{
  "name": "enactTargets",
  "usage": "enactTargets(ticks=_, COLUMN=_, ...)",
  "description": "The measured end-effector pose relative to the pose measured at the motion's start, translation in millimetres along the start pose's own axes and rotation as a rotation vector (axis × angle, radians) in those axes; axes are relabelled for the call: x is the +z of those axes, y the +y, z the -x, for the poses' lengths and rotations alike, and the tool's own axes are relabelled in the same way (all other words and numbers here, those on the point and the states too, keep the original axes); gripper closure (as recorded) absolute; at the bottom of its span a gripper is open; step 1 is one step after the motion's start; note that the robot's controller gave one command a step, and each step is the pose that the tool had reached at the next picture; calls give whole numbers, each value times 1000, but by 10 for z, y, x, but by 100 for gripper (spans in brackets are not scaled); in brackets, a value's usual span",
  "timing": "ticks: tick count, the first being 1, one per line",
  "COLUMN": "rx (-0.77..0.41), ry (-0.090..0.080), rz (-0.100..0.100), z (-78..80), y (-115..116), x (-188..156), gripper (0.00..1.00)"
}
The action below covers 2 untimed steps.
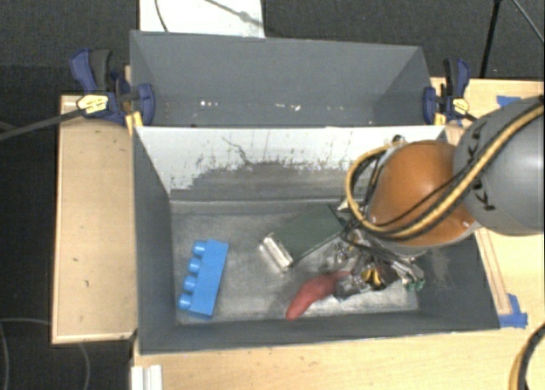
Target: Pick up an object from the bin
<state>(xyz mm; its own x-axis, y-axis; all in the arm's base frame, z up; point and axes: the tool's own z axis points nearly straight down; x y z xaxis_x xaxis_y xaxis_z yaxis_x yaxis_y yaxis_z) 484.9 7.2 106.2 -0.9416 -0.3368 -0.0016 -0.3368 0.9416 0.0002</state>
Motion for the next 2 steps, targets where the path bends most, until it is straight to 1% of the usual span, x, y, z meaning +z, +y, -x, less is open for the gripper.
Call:
enactTargets(ticks=1, rx=0, ry=-4, rz=-1, z=8, y=-2, x=-84, gripper=100)
enactTargets(ticks=2, rx=1, ry=-3, rz=-1, z=9, y=-2, x=-130, gripper=100)
